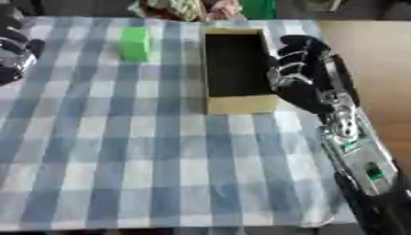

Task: Pick up objects on the table and place them in the box.

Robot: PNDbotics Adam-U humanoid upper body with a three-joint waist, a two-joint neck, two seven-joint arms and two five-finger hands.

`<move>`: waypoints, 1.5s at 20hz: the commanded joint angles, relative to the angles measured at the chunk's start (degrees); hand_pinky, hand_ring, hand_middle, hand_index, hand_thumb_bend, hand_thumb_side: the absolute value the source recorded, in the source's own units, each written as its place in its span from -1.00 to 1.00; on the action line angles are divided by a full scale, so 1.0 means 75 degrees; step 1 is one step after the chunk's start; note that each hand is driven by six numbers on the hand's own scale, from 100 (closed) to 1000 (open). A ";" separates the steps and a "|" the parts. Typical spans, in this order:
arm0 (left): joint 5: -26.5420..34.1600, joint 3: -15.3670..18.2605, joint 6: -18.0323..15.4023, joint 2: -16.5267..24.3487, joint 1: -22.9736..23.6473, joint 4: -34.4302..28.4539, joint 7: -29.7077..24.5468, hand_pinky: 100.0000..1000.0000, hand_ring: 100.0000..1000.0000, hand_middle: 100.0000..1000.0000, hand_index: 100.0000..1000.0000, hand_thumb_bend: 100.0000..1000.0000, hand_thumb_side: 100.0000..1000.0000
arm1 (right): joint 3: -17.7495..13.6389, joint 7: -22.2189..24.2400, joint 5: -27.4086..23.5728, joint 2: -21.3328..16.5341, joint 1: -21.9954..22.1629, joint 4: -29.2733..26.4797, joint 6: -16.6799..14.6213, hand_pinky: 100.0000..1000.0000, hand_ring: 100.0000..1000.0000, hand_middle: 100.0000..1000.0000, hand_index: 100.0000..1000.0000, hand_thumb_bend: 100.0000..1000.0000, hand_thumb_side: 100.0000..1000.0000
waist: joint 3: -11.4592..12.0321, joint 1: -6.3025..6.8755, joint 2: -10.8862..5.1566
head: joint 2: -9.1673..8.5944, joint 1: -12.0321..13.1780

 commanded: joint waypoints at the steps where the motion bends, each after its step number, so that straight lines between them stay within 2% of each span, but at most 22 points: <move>1: -0.0121 0.0022 0.0010 0.0294 -0.0266 -0.0068 -0.0078 0.03 0.15 0.17 0.56 -0.30 -0.99 | -0.0026 0.0017 -0.0048 -0.0075 -0.0087 -0.0115 -0.0009 0.05 0.16 0.09 0.45 -0.75 -1.00 | -0.0027 0.0018 -0.0121 | 0.0002 0.0010; 7: -0.0341 -0.0139 0.0114 0.0505 -0.0840 0.0246 -0.0300 0.04 0.15 0.17 0.56 -0.29 -0.99 | -0.0003 0.0056 -0.0053 -0.0070 -0.0096 -0.0124 0.0002 0.05 0.16 0.09 0.45 -0.75 -1.00 | -0.0103 0.0006 -0.0114 | 0.0002 0.0032; 16: -0.0856 -0.0437 0.0116 0.0635 -0.1881 0.1408 -0.0651 0.05 0.15 0.17 0.57 -0.28 -0.98 | 0.0050 0.0107 -0.0065 -0.0066 -0.0126 -0.0120 0.0005 0.05 0.16 0.09 0.45 -0.75 -1.00 | -0.0212 0.0024 -0.0084 | -0.0014 0.0050; 22: -0.1542 -0.0784 0.0090 0.0602 -0.2876 0.2551 -0.1237 0.11 0.22 0.25 0.64 -0.21 -0.97 | 0.0130 0.0195 -0.0068 -0.0078 -0.0181 -0.0139 0.0003 0.05 0.16 0.09 0.45 -0.76 -1.00 | -0.0421 0.0100 -0.0069 | -0.0035 0.0128; 27: -0.2177 -0.1022 -0.0212 0.0458 -0.3622 0.3574 -0.1739 0.16 0.26 0.32 0.67 -0.15 -0.98 | 0.0188 0.0263 -0.0072 -0.0098 -0.0257 -0.0170 0.0006 0.05 0.16 0.09 0.45 -0.76 -1.00 | -0.0620 0.0182 -0.0041 | -0.0042 0.0168; 30: -0.2564 -0.1115 -0.0308 0.0347 -0.3962 0.4187 -0.1926 0.20 0.28 0.37 0.70 -0.05 -1.00 | 0.0229 0.0306 -0.0072 -0.0105 -0.0302 -0.0175 0.0011 0.05 0.16 0.09 0.45 -0.75 -1.00 | -0.0741 0.0233 -0.0031 | -0.0063 0.0177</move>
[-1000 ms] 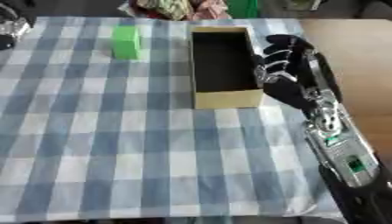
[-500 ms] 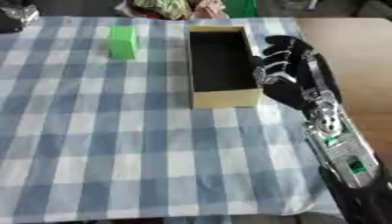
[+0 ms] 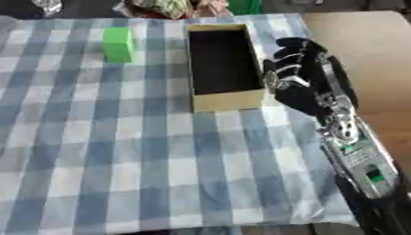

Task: Pick up objects on the table and place them in the box.

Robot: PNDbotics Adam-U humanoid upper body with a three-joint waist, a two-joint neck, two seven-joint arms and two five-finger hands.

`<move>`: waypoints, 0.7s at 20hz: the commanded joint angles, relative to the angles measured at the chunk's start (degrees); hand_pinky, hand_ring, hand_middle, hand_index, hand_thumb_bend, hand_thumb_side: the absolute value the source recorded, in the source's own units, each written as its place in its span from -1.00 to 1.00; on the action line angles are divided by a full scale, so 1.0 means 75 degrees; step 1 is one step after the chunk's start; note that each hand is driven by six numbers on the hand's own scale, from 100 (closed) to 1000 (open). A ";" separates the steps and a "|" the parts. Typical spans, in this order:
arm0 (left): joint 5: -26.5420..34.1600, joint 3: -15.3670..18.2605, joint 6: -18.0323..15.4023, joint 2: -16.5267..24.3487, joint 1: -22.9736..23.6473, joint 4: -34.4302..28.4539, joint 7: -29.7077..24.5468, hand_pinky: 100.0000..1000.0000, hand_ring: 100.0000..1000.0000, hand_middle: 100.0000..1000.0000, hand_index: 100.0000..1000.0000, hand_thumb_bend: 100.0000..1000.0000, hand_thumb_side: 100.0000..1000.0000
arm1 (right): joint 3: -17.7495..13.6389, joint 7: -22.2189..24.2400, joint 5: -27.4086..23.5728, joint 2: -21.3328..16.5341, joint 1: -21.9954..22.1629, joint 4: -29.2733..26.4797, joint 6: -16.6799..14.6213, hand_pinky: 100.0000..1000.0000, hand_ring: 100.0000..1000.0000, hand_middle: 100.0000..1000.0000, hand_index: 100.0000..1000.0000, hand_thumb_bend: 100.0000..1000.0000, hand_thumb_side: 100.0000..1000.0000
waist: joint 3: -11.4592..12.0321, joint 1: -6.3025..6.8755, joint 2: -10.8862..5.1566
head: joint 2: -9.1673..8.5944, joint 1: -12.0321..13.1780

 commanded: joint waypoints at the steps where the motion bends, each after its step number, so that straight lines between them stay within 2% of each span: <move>1: -0.0416 -0.0034 -0.0096 -0.0016 -0.0403 0.0527 -0.0207 0.20 0.28 0.37 0.70 -0.02 -1.00 | 0.0015 0.0072 -0.0055 -0.0109 -0.0151 -0.0164 -0.0016 0.05 0.16 0.09 0.45 -0.75 -1.00 | -0.0070 0.0034 -0.0099 | -0.0069 0.0028; 8: -0.1317 -0.0045 -0.0209 -0.0307 -0.0906 0.1681 -0.0656 0.32 0.35 0.45 0.73 0.27 -0.88 | 0.0091 0.0147 -0.0050 -0.0116 -0.0216 -0.0140 -0.0022 0.05 0.16 0.09 0.45 -0.75 -1.00 | -0.0366 0.0170 -0.0039 | -0.0154 0.0162; 14: -0.2157 0.0013 -0.0207 -0.0408 -0.1055 0.2362 -0.0890 0.38 0.39 0.50 0.75 0.45 -0.74 | 0.0126 0.0178 -0.0049 -0.0133 -0.0247 -0.0119 -0.0040 0.05 0.16 0.09 0.45 -0.75 -1.00 | -0.0521 0.0253 0.0007 | -0.0182 0.0242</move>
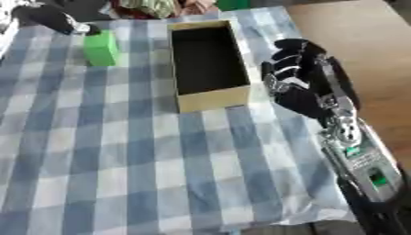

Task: Pick up objects on the table and place them in the box.

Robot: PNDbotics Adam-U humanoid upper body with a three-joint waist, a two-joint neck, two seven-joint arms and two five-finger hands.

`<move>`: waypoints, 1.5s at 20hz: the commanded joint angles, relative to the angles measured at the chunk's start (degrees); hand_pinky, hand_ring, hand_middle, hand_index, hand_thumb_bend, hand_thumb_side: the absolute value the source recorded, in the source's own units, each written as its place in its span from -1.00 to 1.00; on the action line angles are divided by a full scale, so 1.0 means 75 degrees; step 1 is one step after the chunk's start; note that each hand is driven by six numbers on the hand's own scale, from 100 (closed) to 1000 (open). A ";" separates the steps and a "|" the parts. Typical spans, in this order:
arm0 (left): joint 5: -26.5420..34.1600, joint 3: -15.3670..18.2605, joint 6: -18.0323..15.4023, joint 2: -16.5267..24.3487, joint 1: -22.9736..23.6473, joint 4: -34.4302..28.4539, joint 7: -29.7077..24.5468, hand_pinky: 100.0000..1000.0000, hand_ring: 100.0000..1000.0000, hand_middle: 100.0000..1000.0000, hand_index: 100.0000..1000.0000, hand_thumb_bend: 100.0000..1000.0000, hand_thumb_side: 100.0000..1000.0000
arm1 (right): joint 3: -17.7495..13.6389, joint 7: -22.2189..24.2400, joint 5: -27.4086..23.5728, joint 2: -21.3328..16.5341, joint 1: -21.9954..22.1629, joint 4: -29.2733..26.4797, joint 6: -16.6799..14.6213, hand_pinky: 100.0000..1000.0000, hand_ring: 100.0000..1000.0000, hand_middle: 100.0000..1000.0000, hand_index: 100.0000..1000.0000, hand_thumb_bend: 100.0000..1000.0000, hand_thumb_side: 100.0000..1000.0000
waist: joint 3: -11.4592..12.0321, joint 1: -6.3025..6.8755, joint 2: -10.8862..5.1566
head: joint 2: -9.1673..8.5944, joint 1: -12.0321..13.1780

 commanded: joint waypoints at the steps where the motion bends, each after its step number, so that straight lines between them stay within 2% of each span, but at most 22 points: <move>1: -0.0458 0.0159 -0.0002 0.0095 -0.0247 0.0239 -0.0107 0.38 0.40 0.51 0.75 0.47 -0.73 | -0.0002 0.0034 -0.0029 -0.0130 -0.0147 -0.0108 -0.0017 0.05 0.16 0.09 0.45 -0.75 -1.00 | -0.0044 0.0004 -0.0096 | -0.0091 0.0053; 5: -0.1056 0.0461 -0.0079 0.0122 -0.0270 0.0489 -0.0219 0.47 0.50 0.62 0.80 0.62 -0.62 | 0.0008 0.0046 -0.0031 -0.0133 -0.0184 -0.0109 -0.0025 0.05 0.16 0.09 0.45 -0.75 -1.00 | -0.0134 0.0036 -0.0029 | -0.0161 0.0090; 10: -0.1800 0.0831 -0.0235 0.0134 -0.0259 0.0554 -0.0131 0.54 0.60 0.72 0.85 0.65 -0.66 | 0.0011 0.0045 -0.0035 -0.0133 -0.0206 -0.0111 -0.0035 0.04 0.16 0.09 0.45 -0.74 -1.00 | -0.0226 0.0060 0.0073 | -0.0235 0.0127; 13: -0.2259 0.0984 -0.0350 0.0101 -0.0252 0.0584 -0.0202 0.58 0.64 0.75 0.88 0.60 -0.81 | 0.0006 0.0033 -0.0036 -0.0137 -0.0212 -0.0111 -0.0040 0.04 0.16 0.09 0.45 -0.75 -1.00 | -0.0253 0.0076 0.0131 | -0.0269 0.0161; 16: -0.2705 0.1157 -0.0436 0.0049 -0.0247 0.0633 -0.0299 0.59 0.64 0.75 0.88 0.52 -0.88 | 0.0009 0.0031 -0.0036 -0.0132 -0.0228 -0.0107 -0.0050 0.04 0.16 0.09 0.45 -0.75 -1.00 | -0.0277 0.0098 0.0175 | -0.0291 0.0168; 17: -0.2844 0.1218 -0.0455 0.0032 -0.0243 0.0650 -0.0304 0.58 0.63 0.75 0.89 0.39 -1.00 | 0.0010 0.0030 -0.0036 -0.0130 -0.0230 -0.0105 -0.0053 0.04 0.16 0.09 0.45 -0.75 -1.00 | -0.0285 0.0107 0.0188 | -0.0293 0.0162; 21: -0.3117 0.1403 -0.0524 -0.0026 -0.0217 0.0747 -0.0277 0.57 0.62 0.74 0.89 0.36 -1.00 | 0.0013 0.0025 -0.0033 -0.0126 -0.0236 -0.0090 -0.0067 0.04 0.16 0.09 0.45 -0.75 -1.00 | -0.0314 0.0139 0.0233 | -0.0302 0.0143; 30: -0.2983 0.1460 -0.0509 -0.0074 -0.0160 0.0847 0.0043 0.50 0.51 0.58 0.85 0.20 -1.00 | 0.0016 0.0022 -0.0042 -0.0117 -0.0283 -0.0090 -0.0086 0.04 0.16 0.09 0.45 -0.75 -1.00 | -0.0443 0.0165 0.0356 | -0.0396 0.0172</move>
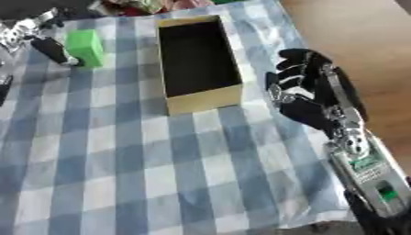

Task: Pick up objects on the table and place them in the box.

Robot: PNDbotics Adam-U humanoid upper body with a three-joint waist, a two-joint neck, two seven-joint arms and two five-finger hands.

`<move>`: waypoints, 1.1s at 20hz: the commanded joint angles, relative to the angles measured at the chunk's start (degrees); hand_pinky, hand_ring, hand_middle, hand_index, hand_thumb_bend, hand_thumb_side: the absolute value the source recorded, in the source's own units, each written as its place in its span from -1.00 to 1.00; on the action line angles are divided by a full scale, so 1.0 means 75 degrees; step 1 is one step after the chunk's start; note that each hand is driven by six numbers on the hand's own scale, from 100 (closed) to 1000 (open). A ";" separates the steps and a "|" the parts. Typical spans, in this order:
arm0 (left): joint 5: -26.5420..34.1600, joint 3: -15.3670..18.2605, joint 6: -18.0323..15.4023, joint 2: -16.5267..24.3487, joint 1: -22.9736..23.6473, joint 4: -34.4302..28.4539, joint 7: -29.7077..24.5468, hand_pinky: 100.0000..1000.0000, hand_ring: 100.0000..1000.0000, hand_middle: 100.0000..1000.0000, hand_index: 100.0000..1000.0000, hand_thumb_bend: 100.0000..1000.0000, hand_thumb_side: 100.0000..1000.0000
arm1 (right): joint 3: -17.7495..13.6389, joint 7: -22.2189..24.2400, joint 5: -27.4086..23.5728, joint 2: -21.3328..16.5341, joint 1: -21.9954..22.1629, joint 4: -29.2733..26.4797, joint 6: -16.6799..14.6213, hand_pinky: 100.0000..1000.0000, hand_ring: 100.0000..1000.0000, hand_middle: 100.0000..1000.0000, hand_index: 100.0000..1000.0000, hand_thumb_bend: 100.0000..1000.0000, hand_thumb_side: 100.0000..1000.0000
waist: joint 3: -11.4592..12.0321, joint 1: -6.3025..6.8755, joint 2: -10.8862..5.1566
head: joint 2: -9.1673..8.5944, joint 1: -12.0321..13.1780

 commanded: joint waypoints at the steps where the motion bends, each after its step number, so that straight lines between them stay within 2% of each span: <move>1: 0.0058 0.0057 0.0016 0.0135 -0.0126 -0.0047 0.0111 0.50 0.50 0.55 0.84 0.18 -1.00 | -0.0027 -0.0003 -0.0038 -0.0115 -0.0100 -0.0092 -0.0033 0.04 0.16 0.09 0.45 -0.75 -1.00 | -0.0030 -0.0015 -0.0103 | -0.0100 0.0030; 6: 0.0079 0.0048 0.0043 0.0115 -0.0089 -0.0034 0.0207 0.47 0.42 0.44 0.81 0.08 -1.00 | -0.0032 -0.0009 -0.0042 -0.0112 -0.0115 -0.0095 -0.0035 0.04 0.16 0.09 0.45 -0.75 -1.00 | -0.0093 -0.0013 -0.0039 | -0.0137 0.0040; 9: 0.0053 0.0030 0.0073 0.0100 -0.0059 -0.0038 0.0278 0.40 0.28 0.08 0.75 -0.05 -1.00 | -0.0038 -0.0016 -0.0045 -0.0109 -0.0111 -0.0093 -0.0034 0.04 0.16 0.09 0.45 -0.76 -1.00 | -0.0103 -0.0012 -0.0032 | -0.0132 0.0037; 12: 0.0088 0.0022 0.0095 0.0091 -0.0037 -0.0061 0.0365 0.32 0.12 -0.16 0.68 -0.16 -1.00 | -0.0042 -0.0024 -0.0046 -0.0102 -0.0109 -0.0087 -0.0037 0.04 0.16 0.09 0.45 -0.76 -1.00 | -0.0090 -0.0008 -0.0046 | -0.0126 0.0018; 17: 0.0502 -0.0069 -0.0030 0.0130 -0.0065 -0.0312 0.0420 0.26 0.07 -0.23 0.64 -0.18 -1.00 | -0.0050 -0.0035 -0.0047 -0.0098 -0.0077 -0.0067 -0.0035 0.04 0.16 0.09 0.45 -0.77 -1.00 | -0.0035 -0.0023 -0.0133 | -0.0088 -0.0024; 22: 0.1048 -0.0382 -0.0299 0.0172 -0.0188 -0.0970 0.0284 0.23 0.05 -0.26 0.63 -0.19 -1.00 | -0.0056 -0.0031 -0.0047 -0.0103 -0.0030 -0.0060 -0.0026 0.04 0.16 0.09 0.45 -0.78 -1.00 | 0.0054 -0.0048 -0.0289 | -0.0067 -0.0070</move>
